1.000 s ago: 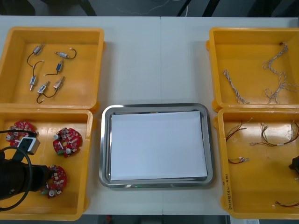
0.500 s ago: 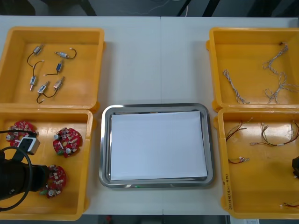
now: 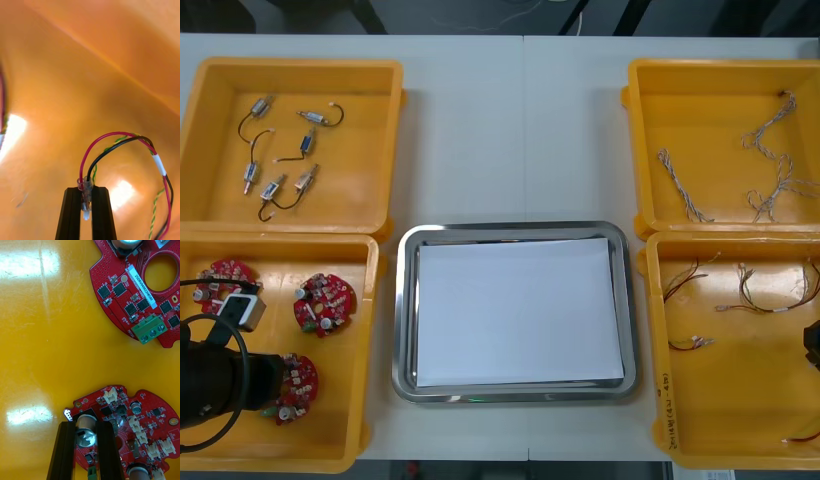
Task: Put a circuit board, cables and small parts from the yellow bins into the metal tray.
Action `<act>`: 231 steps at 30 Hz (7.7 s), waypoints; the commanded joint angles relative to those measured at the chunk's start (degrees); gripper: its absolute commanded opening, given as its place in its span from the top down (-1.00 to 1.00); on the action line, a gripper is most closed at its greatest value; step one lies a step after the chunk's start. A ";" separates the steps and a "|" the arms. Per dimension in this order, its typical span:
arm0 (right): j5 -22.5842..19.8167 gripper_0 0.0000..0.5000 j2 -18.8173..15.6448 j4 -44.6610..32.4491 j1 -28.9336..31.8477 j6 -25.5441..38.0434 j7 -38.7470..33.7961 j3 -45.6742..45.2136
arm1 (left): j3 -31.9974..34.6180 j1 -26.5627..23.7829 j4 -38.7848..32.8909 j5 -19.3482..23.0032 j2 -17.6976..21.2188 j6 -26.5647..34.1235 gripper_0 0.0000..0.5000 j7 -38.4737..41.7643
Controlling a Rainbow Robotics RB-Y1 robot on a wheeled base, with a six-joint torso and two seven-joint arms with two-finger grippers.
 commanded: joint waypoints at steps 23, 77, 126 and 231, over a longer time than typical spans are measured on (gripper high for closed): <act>-7.73 1.00 -3.53 -6.54 -9.66 6.32 -2.98 3.59 | 6.39 -5.10 2.84 6.97 4.92 6.18 1.00 -4.54; -5.18 -1.00 6.41 -14.97 -5.96 11.24 -2.80 2.62 | 9.20 -10.98 7.85 13.39 8.96 9.08 -1.00 -6.92; -15.11 -1.00 -13.19 -3.64 -12.03 6.58 77.62 3.59 | 16.14 15.56 -1.20 34.04 24.69 -20.01 -1.00 -50.07; -0.34 -1.00 -0.10 4.98 -7.37 -5.46 65.75 14.49 | -13.74 -1.58 12.33 27.19 29.17 -37.59 1.00 -55.96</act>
